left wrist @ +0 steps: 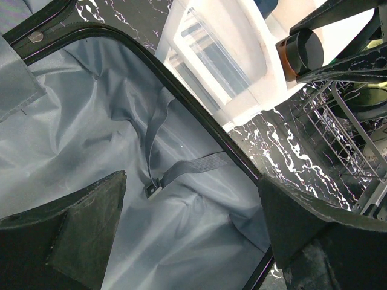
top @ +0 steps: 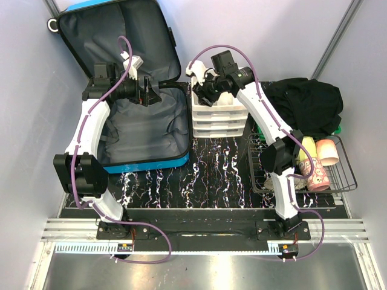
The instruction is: Open, take out, and arrange the luggage
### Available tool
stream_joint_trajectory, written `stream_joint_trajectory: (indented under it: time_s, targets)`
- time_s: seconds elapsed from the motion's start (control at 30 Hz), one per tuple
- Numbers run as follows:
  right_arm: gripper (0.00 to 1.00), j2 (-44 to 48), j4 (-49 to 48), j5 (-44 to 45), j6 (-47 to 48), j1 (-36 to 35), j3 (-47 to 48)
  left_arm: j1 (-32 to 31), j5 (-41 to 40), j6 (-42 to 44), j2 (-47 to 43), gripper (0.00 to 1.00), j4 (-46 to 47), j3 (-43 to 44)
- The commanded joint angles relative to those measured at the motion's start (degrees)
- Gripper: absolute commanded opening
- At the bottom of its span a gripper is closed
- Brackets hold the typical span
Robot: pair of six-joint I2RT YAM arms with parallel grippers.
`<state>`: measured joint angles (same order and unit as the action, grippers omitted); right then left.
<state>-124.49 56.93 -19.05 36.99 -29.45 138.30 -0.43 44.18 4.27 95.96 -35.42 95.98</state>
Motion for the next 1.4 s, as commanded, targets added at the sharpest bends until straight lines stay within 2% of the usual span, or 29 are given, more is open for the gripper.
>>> stream_joint_trajectory:
  time_s: [0.0,0.2,0.23,0.47,0.63,0.87,0.97,1.1,1.23,1.37]
  targets:
    - [0.56,0.56,0.82,0.68,-1.22,0.27,2.15,0.34,1.61,1.00,-1.92,0.94,1.93,0.25]
    - [0.73,1.26,0.03,0.77,-1.84,0.27,1.97,0.34,1.61,1.53,-1.66,0.95,1.32,0.43]
    - [0.79,1.35,-0.06,0.94,-1.92,0.27,1.97,0.34,1.61,1.70,-1.57,0.95,1.14,0.61]
    - [0.87,4.51,-3.13,-1.16,-3.07,0.27,0.75,0.34,-0.94,4.16,-1.04,0.97,-1.66,3.33]
    - [0.91,8.11,-9.28,-2.04,-4.47,0.36,-3.56,0.34,-3.75,5.92,-0.25,0.99,-4.22,7.46]
    - [0.98,16.19,-20.70,-3.01,-12.46,4.65,-11.29,0.34,-10.34,6.80,3.44,0.99,-13.86,18.34]
    - [0.98,20.58,-26.06,-5.29,-18.35,7.82,-16.12,0.34,-13.68,7.24,5.11,0.99,-18.88,25.46]
    - [1.00,27.97,-35.45,-7.23,-25.55,14.40,-28.48,0.34,-18.85,6.45,5.55,0.99,-22.76,29.78]
    - [1.00,38.06,-39.87,-6.10,-28.02,17.93,-39.23,0.34,-20.98,4.26,4.76,0.99,-23.82,30.49]
    - [1.00,44.93,-40.05,-3.46,-29.26,20.83,-47.76,0.34,-20.80,2.77,3.62,0.99,-24.96,26.29]
